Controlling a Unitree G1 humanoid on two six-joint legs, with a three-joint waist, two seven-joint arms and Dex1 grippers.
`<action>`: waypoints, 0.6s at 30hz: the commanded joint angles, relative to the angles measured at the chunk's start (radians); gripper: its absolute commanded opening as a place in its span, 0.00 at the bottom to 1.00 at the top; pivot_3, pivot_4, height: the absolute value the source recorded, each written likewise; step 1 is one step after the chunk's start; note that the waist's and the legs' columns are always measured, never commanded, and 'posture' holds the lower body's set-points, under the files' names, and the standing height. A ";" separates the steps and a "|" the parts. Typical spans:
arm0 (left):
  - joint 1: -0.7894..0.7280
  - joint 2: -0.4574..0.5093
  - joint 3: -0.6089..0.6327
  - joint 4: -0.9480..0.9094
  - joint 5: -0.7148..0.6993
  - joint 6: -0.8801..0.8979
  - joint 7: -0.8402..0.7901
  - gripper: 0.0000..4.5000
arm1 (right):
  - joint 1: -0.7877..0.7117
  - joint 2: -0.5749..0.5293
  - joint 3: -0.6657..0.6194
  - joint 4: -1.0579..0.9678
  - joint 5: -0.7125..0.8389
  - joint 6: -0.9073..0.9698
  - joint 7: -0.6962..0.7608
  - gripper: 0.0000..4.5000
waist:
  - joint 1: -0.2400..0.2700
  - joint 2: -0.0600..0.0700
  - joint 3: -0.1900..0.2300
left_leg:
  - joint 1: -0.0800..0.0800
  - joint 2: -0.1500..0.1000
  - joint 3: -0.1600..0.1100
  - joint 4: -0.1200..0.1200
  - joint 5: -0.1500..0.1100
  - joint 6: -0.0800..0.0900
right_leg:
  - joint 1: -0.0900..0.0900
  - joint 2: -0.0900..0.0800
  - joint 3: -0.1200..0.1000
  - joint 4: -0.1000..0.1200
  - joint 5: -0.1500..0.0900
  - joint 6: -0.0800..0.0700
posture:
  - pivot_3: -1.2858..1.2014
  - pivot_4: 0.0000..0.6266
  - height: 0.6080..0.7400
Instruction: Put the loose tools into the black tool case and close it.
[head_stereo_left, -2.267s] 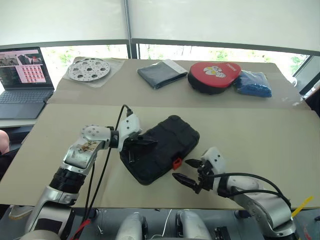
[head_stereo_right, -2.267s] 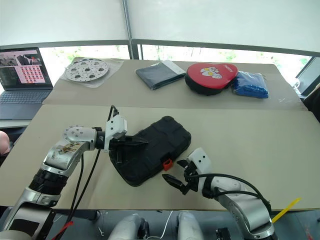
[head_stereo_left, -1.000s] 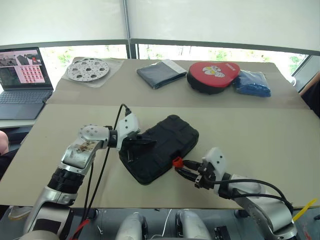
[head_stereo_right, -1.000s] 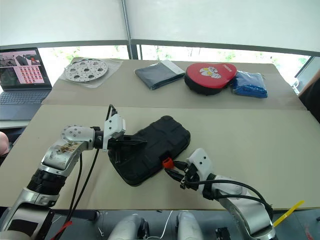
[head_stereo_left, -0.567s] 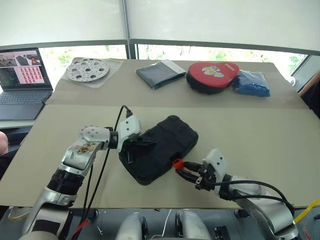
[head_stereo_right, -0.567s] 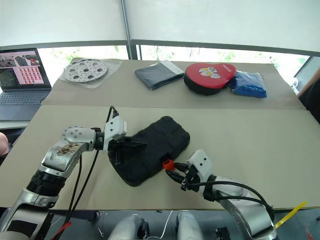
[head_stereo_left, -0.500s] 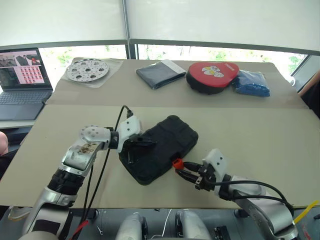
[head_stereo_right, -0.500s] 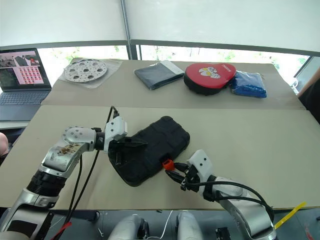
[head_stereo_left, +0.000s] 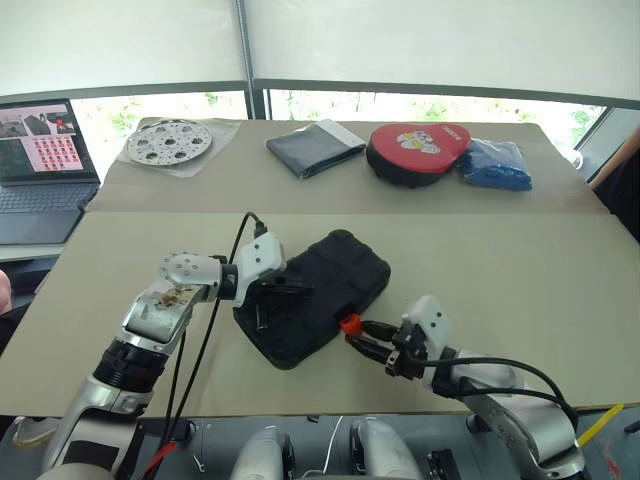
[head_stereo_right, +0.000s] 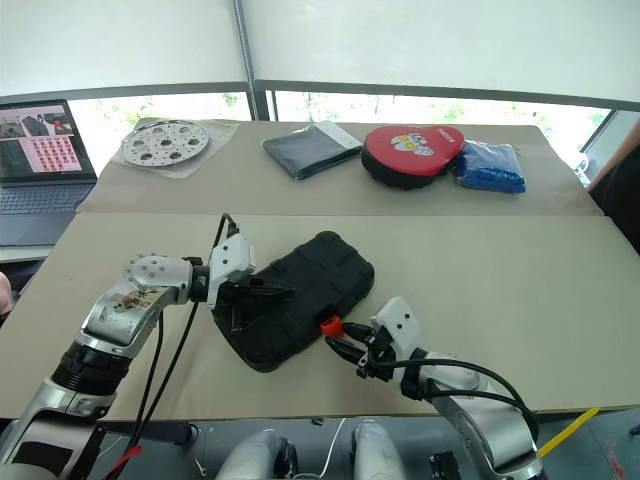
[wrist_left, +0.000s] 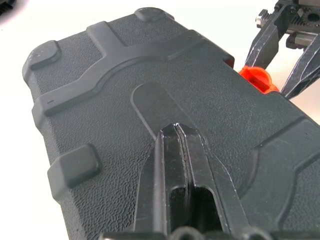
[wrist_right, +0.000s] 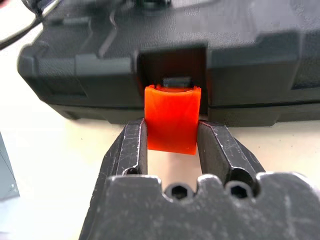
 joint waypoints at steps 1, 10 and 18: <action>0.044 0.013 -0.073 0.036 0.040 0.048 -0.011 0.00 | -0.022 -0.015 -0.014 -0.046 -0.004 -0.090 0.031 0.28 | 0.001 0.000 0.000 | 0.000 0.000 0.000 0.000 0.000 0.000 | 0.000 0.000 0.000 0.000 0.000 0.000 | 0.52 0.24 1.00; 0.040 0.013 -0.072 0.037 0.038 0.049 -0.009 0.00 | -0.081 -0.027 0.079 0.036 -0.124 -0.080 0.001 0.28 | -0.002 0.000 0.000 | 0.000 0.000 0.000 0.000 0.000 0.000 | 0.000 0.000 0.000 -0.001 0.000 -0.001 | 0.52 0.24 1.00; 0.043 0.021 -0.067 0.036 0.036 0.050 -0.011 0.00 | 0.012 -0.065 -0.033 -0.033 -0.040 -0.104 0.049 0.76 | 0.002 0.000 -0.001 | 0.000 0.000 0.000 0.000 0.000 0.000 | 0.000 0.000 0.000 0.000 0.000 -0.001 | 0.52 0.24 1.00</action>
